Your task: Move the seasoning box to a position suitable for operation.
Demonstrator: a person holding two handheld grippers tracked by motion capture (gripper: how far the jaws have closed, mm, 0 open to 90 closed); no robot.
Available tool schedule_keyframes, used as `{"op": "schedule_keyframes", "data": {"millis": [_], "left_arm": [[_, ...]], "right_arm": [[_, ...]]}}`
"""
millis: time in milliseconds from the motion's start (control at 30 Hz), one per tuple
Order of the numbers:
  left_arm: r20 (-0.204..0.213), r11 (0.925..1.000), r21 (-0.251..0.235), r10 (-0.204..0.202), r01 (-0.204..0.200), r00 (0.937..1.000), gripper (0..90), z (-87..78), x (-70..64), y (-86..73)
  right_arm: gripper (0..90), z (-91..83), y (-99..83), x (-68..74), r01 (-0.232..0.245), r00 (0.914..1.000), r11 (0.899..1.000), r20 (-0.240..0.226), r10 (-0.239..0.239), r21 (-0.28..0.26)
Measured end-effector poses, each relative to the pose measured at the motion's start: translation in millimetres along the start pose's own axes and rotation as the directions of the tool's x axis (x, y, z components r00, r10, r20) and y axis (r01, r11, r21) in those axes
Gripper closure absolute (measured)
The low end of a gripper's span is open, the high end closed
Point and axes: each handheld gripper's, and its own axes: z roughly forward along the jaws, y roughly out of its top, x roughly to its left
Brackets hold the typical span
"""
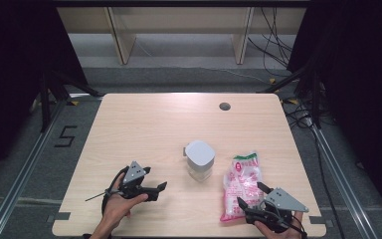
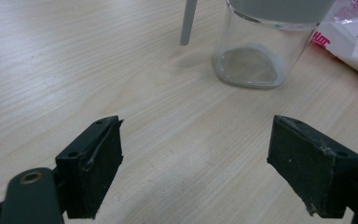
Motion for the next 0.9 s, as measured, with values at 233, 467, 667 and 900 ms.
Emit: {"op": "schedule_keyframes", "data": {"millis": [233, 467, 667, 900], "left_arm": [[-0.01, 0.9999, 0.008, -0.011, 0.011, 0.9999, 19.3, 1.3, 4.9, 1.3], [-0.001, 0.9995, -0.014, -0.027, 0.027, 0.9996, 25.9, 10.6, 10.8, 10.9], [0.012, 1.0, -0.001, 0.004, -0.004, 0.9999, 34.0, 21.5, 16.6, 17.5], [0.012, 0.9985, -0.026, 0.049, -0.049, 0.9987, 43.1, 32.0, 15.6, 27.0]], "right_arm": [[19.8, 0.0, -0.6, 0.3, -0.01, 0.9999, 1.0, 0.007, 0.01, 0.005], [19.8, 1.5, 0.1, -0.5, -0.011, 0.9999, 1.0, -0.007, 0.011, -0.001], [20.2, 2.8, 0.0, -1.6, 0.009, 0.9999, 1.0, -0.009, -0.009, -0.001], [20.2, 3.4, -0.6, 0.5, -0.026, 0.9997, 1.0, -0.003, 0.026, -0.003]]}}
